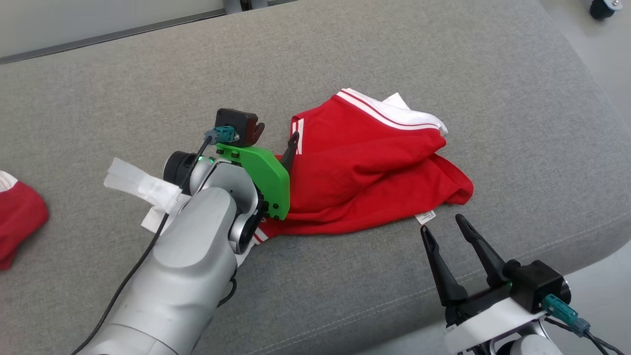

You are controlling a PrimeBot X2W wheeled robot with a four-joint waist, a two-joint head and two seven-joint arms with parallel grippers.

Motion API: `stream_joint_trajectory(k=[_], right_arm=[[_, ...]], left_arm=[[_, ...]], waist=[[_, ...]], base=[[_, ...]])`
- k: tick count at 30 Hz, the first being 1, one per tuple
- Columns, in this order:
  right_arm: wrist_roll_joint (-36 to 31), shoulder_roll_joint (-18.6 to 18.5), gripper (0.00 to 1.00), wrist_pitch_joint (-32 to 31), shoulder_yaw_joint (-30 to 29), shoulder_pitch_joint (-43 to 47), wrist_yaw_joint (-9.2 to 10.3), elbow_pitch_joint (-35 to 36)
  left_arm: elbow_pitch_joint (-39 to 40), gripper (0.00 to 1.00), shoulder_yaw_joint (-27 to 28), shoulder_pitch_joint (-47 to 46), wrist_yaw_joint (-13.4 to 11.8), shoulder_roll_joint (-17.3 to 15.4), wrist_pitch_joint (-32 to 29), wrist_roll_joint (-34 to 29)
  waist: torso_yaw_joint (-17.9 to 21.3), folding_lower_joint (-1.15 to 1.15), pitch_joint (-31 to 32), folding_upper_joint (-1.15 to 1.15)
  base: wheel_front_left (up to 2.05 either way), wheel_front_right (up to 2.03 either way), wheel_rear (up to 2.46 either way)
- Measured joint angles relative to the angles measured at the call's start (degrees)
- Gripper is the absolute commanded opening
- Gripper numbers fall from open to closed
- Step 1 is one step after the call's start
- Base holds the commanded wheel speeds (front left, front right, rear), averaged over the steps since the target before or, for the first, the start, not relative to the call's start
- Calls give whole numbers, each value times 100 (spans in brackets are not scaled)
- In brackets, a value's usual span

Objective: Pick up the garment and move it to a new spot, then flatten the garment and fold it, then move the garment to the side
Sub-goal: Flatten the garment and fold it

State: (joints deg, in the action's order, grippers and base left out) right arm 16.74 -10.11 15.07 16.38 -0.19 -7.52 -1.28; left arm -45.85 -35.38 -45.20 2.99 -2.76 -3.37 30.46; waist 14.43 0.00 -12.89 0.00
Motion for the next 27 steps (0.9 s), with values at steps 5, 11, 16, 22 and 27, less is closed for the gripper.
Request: stream_joint_trajectory(k=[5,11,16,22,27], right_arm=[[18,31,100,0,55,-64,0,-24],[33,62,100,0,160,-165,0,-36],[59,113,100,0,203,-225,0,-46],[83,174,100,0,254,-239,0,-60],[99,222,100,0,350,-261,0,-82]], left_arm=[[-40,100,-644,-286,-489,2,-32,554],[-454,100,-1357,-604,-890,4,-62,747],[-1024,100,-1749,-849,-1339,3,146,561],[-1363,100,-1936,-913,-1466,3,151,781],[-1572,100,-2185,-1018,-1580,3,43,855]], waist=[[162,0,-112,0],[385,0,-245,0],[592,0,-323,0],[784,0,-409,0],[887,0,-450,0]], base=[[0,0,0],[0,0,0],[0,0,0],[0,0,0],[0,0,0]])
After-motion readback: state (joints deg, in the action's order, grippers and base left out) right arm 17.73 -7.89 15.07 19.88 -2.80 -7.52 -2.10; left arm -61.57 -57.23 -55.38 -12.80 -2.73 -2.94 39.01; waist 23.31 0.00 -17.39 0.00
